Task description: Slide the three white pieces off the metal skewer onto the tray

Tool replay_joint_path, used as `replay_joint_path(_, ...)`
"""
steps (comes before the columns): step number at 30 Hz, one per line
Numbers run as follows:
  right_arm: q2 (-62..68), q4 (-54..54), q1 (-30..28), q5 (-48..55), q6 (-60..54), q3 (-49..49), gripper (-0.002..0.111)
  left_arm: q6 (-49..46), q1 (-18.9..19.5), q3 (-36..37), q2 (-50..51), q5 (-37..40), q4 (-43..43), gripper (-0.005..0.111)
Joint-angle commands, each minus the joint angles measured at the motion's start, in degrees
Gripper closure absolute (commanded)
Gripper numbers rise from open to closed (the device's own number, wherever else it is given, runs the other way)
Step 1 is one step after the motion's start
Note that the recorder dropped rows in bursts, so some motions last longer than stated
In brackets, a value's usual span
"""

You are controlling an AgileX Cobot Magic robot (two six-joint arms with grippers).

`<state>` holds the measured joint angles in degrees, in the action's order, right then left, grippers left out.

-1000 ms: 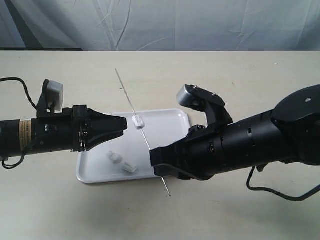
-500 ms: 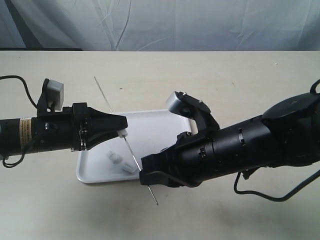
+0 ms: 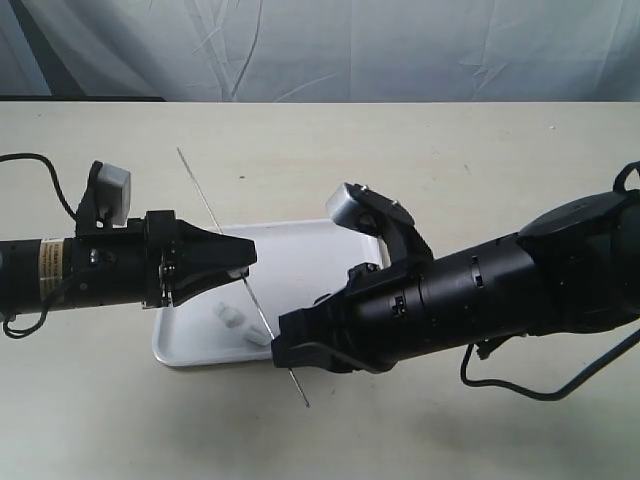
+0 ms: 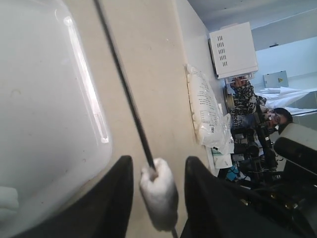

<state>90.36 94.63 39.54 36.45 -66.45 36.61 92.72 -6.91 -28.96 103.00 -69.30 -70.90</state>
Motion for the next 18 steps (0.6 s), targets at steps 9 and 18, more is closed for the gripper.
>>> replay_joint_path(9, 0.07, -0.22, -0.13, -0.84, -1.01, 0.25, 0.109, 0.29, -0.68, -0.17, -0.42, -0.66, -0.36, 0.094)
replay_joint_path(18, 0.07, -5.38, -0.13, 0.19, -0.86, 0.02, 0.109, 0.17, -0.68, -0.17, -0.42, -0.66, 1.51, 0.104)
